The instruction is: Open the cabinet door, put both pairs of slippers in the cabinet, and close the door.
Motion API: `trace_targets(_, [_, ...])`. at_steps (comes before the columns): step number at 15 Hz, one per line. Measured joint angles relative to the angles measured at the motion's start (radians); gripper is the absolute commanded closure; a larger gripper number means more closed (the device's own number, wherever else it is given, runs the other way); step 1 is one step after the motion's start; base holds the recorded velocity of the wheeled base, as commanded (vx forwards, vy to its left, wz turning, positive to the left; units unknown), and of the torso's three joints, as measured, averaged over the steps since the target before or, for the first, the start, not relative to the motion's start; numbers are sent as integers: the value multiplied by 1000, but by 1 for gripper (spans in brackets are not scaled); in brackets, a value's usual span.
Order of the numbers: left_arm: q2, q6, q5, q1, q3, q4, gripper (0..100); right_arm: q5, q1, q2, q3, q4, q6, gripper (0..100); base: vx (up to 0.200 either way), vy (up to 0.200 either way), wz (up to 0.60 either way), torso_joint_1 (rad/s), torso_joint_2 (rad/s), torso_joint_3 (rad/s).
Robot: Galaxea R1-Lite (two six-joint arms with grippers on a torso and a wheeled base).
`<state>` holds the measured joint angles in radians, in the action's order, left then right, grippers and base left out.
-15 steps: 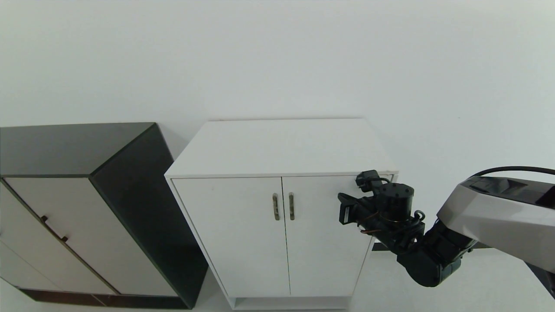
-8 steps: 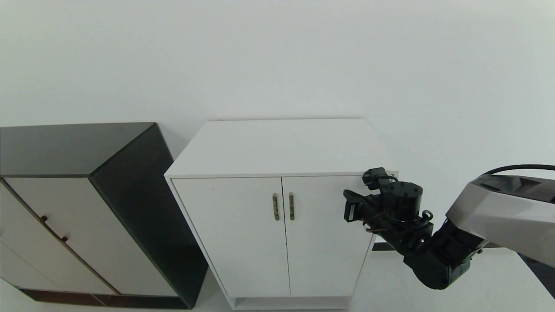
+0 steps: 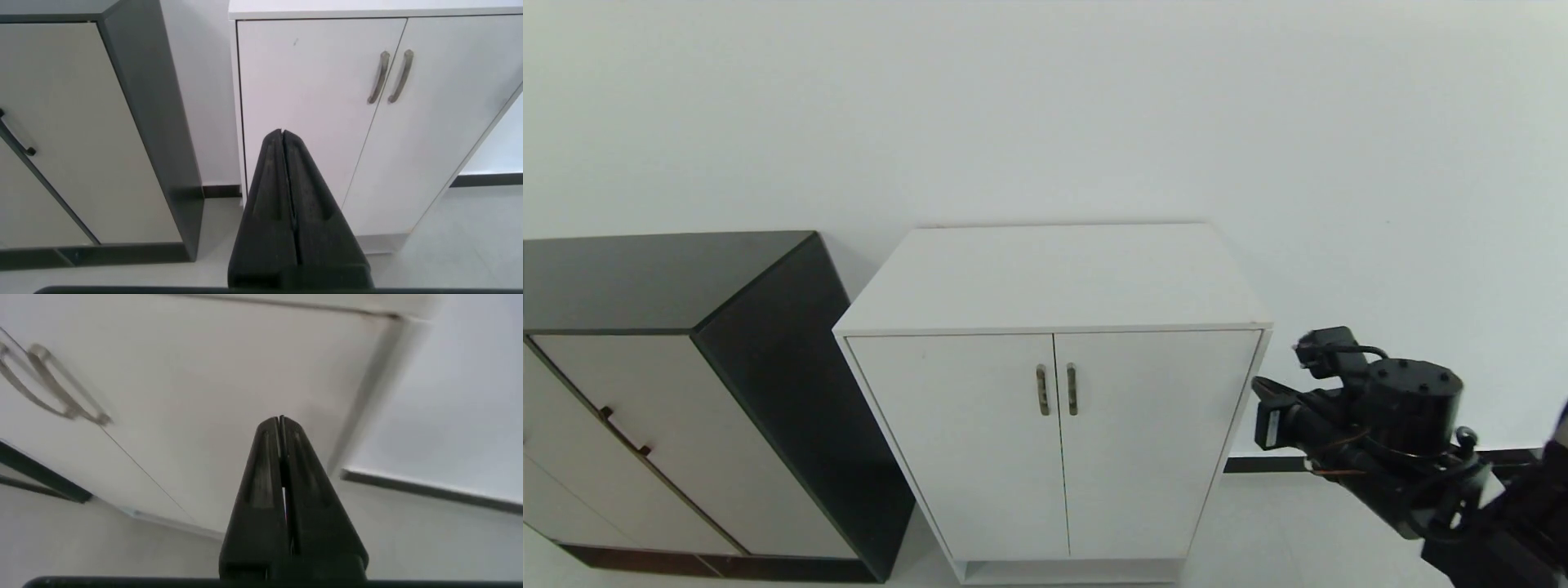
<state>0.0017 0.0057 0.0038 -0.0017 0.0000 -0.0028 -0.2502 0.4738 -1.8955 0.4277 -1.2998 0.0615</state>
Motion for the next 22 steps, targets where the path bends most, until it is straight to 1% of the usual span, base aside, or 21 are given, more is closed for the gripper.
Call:
trace_targets(4, [0, 0, 0, 0, 0, 0, 100, -23, -68, 237, -310, 4, -2, 100, 0, 0, 0, 0, 0, 0])
trace_targets(5, [0, 0, 0, 0, 0, 0, 100, -25, -91, 294, -368, 28, 3, 100, 0, 0, 0, 0, 0, 0])
trace_targets(6, [0, -2, 0, 0, 0, 0, 100, -21, -116, 354, -398, 81, 10, 100, 0, 0, 0, 0, 0, 0])
trace_targets(7, [0, -2, 1, 0, 0, 0, 100, -7, -138, 411, -411, 143, 11, 100, 0, 0, 0, 0, 0, 0])
trace_targets(9, [0, -2, 0, 0, 0, 0, 100, 42, -186, 561, -423, 312, 14, 100, 0, 0, 0, 0, 0, 0])
trace_targets(12, [0, -3, 0, 0, 0, 0, 100, 99, -237, 826, -427, 607, 16, 100, 0, 0, 0, 0, 0, 0])
trace_targets(13, [0, -3, 0, 0, 0, 0, 100, 110, -245, 917, -428, 691, 15, 100, 0, 0, 0, 0, 0, 0])
trace_targets(17, [0, -3, 0, 0, 0, 0, 100, 176, -258, 1290, -427, 1115, 15, 100, 0, 0, 0, 0, 0, 0])
trace_targets(18, [0, -3, 0, 0, 0, 0, 100, 193, -259, 1369, -426, 1200, 14, 100, 0, 0, 0, 0, 0, 0])
trace_targets(20, [0, -3, 0, 0, 0, 0, 100, 224, -246, 1494, -419, 1296, 9, 100, 0, 0, 0, 0, 0, 0])
trace_targets(22, [0, -3, 0, 0, 0, 0, 100, 227, -228, 1569, -415, 1301, -15, 100, 0, 0, 0, 0, 0, 0])
